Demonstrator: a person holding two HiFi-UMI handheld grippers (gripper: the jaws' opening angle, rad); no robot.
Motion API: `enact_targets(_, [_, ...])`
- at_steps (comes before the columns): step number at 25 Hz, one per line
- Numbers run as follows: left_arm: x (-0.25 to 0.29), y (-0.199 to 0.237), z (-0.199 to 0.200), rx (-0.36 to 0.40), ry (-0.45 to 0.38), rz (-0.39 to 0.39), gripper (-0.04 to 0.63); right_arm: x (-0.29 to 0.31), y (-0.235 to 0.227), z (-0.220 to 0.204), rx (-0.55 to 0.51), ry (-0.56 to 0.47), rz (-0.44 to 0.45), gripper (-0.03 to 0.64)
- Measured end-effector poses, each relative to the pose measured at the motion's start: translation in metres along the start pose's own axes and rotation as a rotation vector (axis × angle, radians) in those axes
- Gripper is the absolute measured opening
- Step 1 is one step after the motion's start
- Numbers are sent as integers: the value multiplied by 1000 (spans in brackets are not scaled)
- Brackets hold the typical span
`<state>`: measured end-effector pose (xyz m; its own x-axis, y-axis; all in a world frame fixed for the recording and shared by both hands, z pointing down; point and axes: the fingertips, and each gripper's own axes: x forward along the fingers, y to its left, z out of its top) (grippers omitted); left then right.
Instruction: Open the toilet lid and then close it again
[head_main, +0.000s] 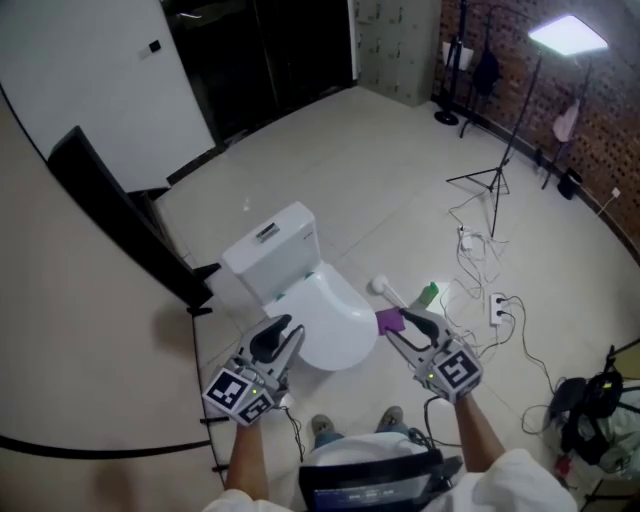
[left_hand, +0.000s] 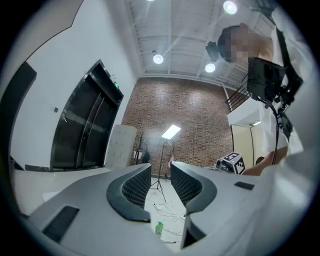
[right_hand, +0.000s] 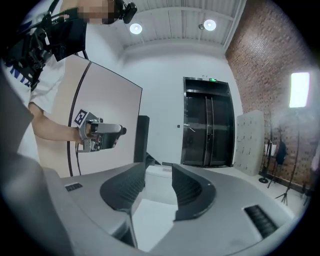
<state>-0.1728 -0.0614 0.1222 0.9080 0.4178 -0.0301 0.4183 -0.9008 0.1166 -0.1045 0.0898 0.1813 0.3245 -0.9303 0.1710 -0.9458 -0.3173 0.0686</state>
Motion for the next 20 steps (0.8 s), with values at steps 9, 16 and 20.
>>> enact_targets(9, [15, -20, 6, 37, 18, -109, 115, 9, 30, -1, 17, 0, 32, 167])
enact_targets(16, [27, -27, 8, 39, 17, -126, 115, 18, 27, 11, -3, -15, 48, 167])
enact_targets(20, [31, -30, -3, 32, 35, -116, 115, 17, 28, 6, -1, -12, 63, 167])
